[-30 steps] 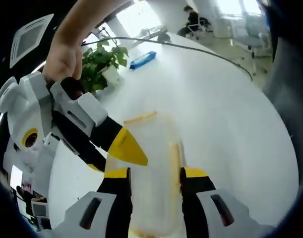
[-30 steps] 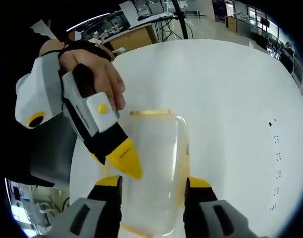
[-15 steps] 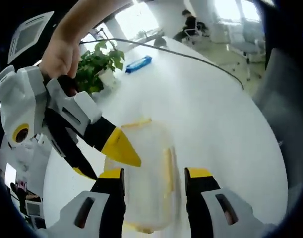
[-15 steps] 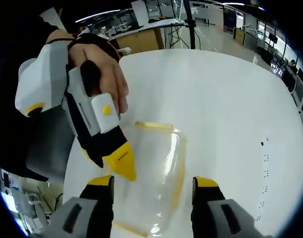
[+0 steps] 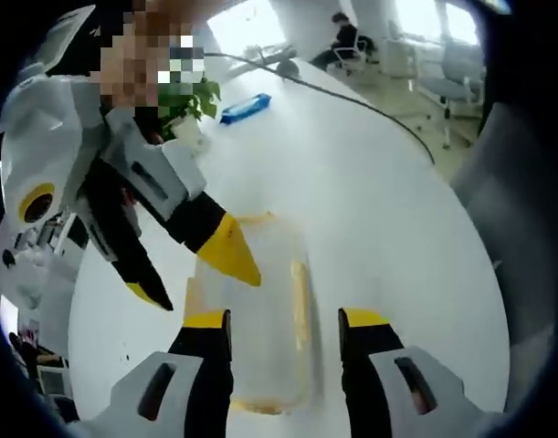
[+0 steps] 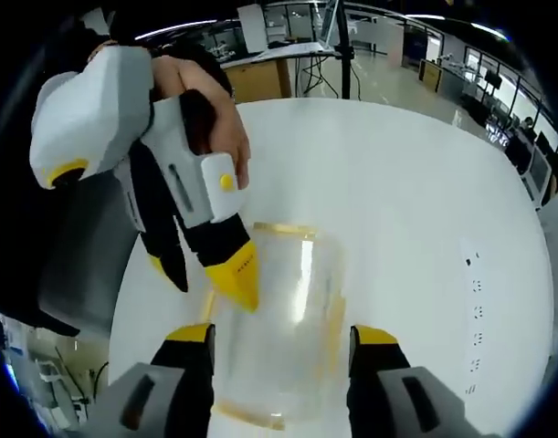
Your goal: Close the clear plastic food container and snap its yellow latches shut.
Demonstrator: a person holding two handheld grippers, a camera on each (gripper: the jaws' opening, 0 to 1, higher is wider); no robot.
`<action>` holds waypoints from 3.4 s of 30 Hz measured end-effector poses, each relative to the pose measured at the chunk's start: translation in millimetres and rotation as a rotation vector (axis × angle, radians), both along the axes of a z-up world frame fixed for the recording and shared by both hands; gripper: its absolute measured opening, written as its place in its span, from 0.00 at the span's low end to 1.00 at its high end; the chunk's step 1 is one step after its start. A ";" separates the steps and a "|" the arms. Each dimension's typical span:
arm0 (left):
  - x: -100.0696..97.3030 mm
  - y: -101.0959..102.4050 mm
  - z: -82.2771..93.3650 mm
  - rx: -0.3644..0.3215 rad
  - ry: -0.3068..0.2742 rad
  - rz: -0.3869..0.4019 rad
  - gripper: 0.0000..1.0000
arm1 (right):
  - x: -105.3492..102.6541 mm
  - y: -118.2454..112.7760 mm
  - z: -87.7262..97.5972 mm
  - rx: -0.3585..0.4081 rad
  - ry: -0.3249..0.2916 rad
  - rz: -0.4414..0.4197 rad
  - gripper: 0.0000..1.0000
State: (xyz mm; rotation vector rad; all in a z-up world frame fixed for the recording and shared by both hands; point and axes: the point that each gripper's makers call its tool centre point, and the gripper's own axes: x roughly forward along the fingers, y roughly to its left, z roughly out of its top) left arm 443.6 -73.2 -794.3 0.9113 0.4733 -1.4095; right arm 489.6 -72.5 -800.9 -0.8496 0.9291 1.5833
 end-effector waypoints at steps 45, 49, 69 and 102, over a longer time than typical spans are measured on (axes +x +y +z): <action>78.5 48.1 3.8 -0.078 0.141 0.960 0.46 | 17.9 -35.5 13.2 0.103 -0.217 -0.984 0.50; 75.6 44.4 5.7 -0.081 0.141 0.986 0.46 | 15.9 -31.5 11.8 0.111 -0.224 -1.020 0.51; 73.8 63.9 3.7 -0.481 0.334 1.227 0.46 | 18.0 -67.4 15.5 0.510 -0.114 -1.416 0.50; 57.3 49.9 -30.0 -0.584 0.612 1.313 0.38 | -4.0 -60.8 -22.6 0.415 0.005 -1.511 0.34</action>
